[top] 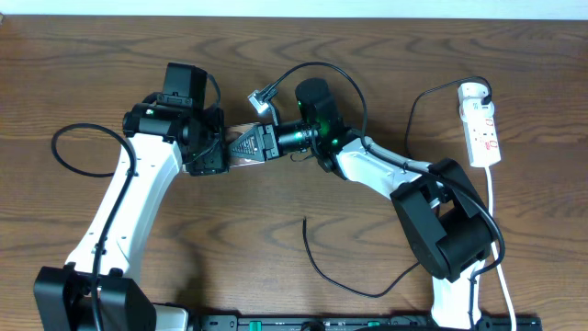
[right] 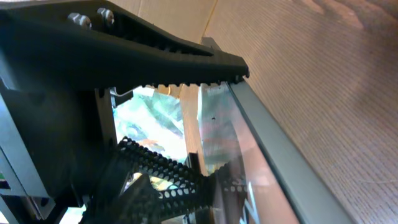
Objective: Plug charger to phone and switch on socket
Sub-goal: 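Move the right gripper to the phone held by the left gripper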
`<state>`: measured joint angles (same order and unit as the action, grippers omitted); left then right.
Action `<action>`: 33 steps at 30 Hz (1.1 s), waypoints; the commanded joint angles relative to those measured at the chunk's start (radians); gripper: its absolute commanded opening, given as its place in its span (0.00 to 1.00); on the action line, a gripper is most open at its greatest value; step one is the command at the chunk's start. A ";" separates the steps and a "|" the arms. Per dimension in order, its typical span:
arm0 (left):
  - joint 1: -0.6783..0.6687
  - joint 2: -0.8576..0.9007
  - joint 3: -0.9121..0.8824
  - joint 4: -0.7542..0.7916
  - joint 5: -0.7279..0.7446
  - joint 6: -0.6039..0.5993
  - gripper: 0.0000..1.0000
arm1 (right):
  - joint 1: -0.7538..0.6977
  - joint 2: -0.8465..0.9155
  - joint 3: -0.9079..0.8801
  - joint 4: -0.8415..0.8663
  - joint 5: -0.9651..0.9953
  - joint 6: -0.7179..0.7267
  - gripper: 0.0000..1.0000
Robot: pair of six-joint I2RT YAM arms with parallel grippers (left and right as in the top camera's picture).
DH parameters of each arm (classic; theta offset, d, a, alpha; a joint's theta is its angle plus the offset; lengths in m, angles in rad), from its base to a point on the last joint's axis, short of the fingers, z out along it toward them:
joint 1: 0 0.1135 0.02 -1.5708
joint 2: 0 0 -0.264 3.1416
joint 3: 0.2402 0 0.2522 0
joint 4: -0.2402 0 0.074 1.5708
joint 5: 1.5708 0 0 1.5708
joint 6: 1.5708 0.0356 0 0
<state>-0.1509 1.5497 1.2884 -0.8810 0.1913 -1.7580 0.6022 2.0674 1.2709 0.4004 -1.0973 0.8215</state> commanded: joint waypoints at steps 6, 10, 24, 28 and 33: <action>0.000 0.001 0.003 0.003 0.045 -0.016 0.07 | 0.008 -0.002 0.016 0.001 0.003 -0.015 0.36; 0.001 0.001 0.003 0.003 0.044 -0.016 0.07 | 0.008 -0.002 0.016 0.001 0.003 -0.015 0.30; 0.001 0.001 0.003 0.003 0.044 -0.011 0.07 | 0.008 -0.002 0.016 0.001 0.010 0.008 0.04; 0.001 0.001 0.003 0.003 0.044 -0.009 0.07 | 0.008 -0.002 0.016 0.002 0.018 0.032 0.01; 0.001 0.001 0.003 0.000 0.044 0.007 0.34 | 0.005 -0.002 0.016 0.006 0.018 0.039 0.01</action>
<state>-0.1505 1.5494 1.2884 -0.8764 0.2234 -1.7573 0.6003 2.0712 1.2705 0.3874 -1.0561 0.8482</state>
